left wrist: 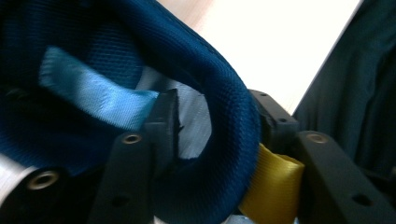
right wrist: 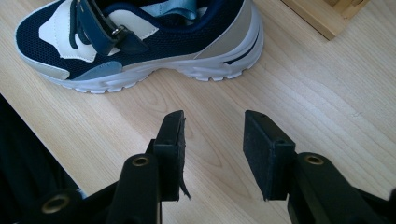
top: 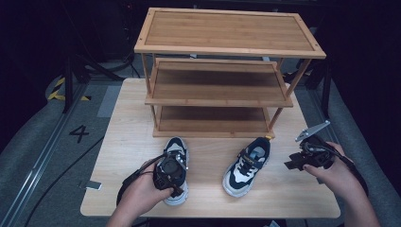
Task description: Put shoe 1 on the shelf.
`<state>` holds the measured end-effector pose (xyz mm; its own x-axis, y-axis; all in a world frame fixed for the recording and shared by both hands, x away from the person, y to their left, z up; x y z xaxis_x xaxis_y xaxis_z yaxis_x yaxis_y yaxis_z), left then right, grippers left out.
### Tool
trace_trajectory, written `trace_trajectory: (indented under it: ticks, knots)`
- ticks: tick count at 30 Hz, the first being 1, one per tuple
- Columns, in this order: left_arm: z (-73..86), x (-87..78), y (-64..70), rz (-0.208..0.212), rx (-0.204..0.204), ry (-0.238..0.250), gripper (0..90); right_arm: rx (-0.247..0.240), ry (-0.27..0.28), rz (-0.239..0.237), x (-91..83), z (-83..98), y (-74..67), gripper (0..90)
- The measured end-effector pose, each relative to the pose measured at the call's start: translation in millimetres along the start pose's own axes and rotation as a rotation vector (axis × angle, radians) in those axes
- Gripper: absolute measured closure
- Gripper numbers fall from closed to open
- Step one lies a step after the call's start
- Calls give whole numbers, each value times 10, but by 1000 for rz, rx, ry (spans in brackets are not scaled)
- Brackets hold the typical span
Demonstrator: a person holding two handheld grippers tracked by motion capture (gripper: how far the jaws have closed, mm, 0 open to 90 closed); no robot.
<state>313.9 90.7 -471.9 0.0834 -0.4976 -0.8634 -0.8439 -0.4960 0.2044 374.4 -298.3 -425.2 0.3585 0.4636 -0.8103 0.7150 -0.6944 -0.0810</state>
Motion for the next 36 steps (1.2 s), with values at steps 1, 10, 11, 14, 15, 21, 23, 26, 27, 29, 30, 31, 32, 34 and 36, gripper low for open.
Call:
trace_trajectory:
  ticks: [1, 10, 11, 14, 15, 21, 23, 26, 27, 29, 30, 31, 32, 34, 36]
  knots:
    - [1, 10, 5, 30, 10, 3, 604, -1, 0, 2, -1, 0, 2, 592]
    - [-38, -18, 54, 18, 3, -25, 723, -5, 0, 2, 0, 3, 1, 589]
    - [-42, -30, 61, 20, 7, -30, 722, -6, -2, 6, 1, 6, 7, 590]
    - [-59, -80, 100, 21, 7, -37, 719, 0, 3, 6, 0, 12, 8, 590]
    - [-73, -103, 115, 19, 5, -36, 718, 1, 3, 6, 1, 15, 10, 590]
    - [-204, -294, 202, 5, 31, 3, 715, 3, -17, 5, 43, 72, 14, 586]
    - [-243, -351, 231, 6, 42, 10, 715, 10, -16, 8, 39, 87, 14, 585]
    - [-333, -449, 284, 13, 58, 4, 711, 23, -20, 13, 35, 122, 25, 588]
    - [-365, -484, 305, 12, 60, 3, 710, 25, -21, 16, 36, 133, 30, 588]
    - [-436, -551, 335, 11, 71, 10, 709, 29, -27, 19, 38, 163, 39, 588]
    - [-476, -584, 348, 8, 83, 12, 710, 31, -29, 14, 34, 176, 37, 588]
    - [-508, -604, 356, 8, 93, 15, 710, 40, -29, 18, 33, 191, 36, 588]
    - [-536, -621, 364, 10, 98, 16, 710, 36, -31, 20, 28, 205, 47, 587]
    - [-586, -646, 381, 9, 106, 14, 709, 42, -30, 22, 19, 224, 52, 588]
    - [-634, -679, 397, 11, 112, 12, 708, 47, -30, 23, 13, 243, 60, 588]
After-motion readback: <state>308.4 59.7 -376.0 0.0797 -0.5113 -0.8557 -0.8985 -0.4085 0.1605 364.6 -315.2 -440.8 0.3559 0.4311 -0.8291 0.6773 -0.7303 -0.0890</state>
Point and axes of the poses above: each handheld gripper's, and its own axes: x roughly forward along the jaws, z roughly out of its underside, y roughly to its right, the point moved 7 cm from there along x, roughly forward along the jaws, and after that the axes turned 12 degrees about y, right-handed, at the moved point
